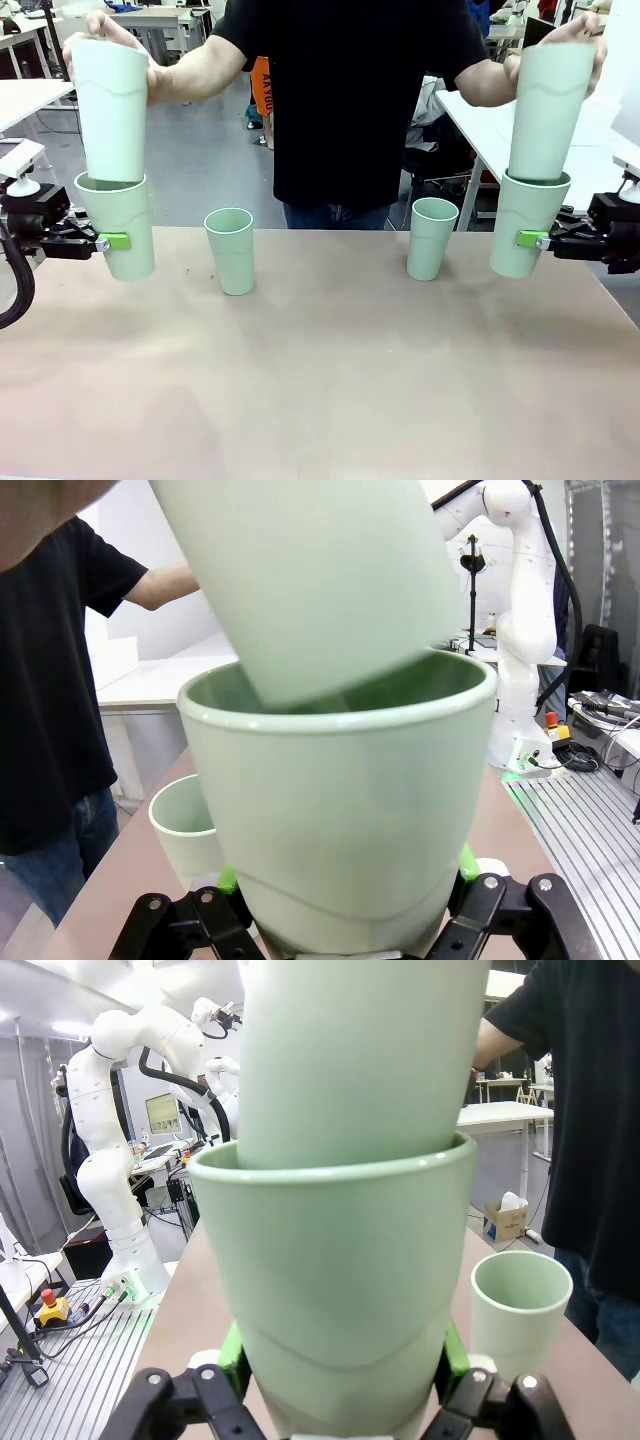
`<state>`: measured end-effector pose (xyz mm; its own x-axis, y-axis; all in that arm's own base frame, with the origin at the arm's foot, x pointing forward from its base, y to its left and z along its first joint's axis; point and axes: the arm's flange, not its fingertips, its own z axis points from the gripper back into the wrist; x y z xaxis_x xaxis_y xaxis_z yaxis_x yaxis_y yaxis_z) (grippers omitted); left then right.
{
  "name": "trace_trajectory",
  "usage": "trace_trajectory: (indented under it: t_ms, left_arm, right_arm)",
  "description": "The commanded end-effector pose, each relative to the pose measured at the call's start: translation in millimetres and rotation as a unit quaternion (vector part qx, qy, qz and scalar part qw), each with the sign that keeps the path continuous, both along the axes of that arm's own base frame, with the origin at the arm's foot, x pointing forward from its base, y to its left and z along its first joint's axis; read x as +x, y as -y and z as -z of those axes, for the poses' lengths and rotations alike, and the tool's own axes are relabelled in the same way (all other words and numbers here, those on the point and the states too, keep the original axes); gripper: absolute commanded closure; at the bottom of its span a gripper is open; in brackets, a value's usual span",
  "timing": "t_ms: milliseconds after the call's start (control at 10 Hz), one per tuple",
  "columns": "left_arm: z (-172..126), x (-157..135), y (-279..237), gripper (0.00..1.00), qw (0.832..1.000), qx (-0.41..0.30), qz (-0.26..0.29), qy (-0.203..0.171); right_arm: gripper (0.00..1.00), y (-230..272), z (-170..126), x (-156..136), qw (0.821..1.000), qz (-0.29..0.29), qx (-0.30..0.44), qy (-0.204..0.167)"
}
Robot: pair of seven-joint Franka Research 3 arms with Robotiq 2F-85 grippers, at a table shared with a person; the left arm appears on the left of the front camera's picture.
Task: Stack the cups and store them in the basket.
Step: Place the stack of Reusable plastic cups into the Pantry Basket.
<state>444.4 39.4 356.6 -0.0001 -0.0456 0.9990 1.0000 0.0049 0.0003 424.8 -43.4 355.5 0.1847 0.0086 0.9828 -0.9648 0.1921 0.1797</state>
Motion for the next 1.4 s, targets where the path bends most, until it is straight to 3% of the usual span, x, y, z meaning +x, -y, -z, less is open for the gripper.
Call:
trace_trajectory:
  t_ms: [0, 1300]
  left_arm:
    - [-1.5, -0.5, -0.3, 0.15, 1.0, -0.001, -0.002, 0.003]
    - [-1.5, -0.5, -0.3, 0.15, 1.0, -0.001, -0.002, 0.003]
  right_arm:
    - [0.14, -0.9, -3.0, 2.4, 1.0, -0.003, -0.002, 0.003]
    - [0.14, -0.9, -3.0, 2.4, 1.0, -0.003, -0.002, 0.003]
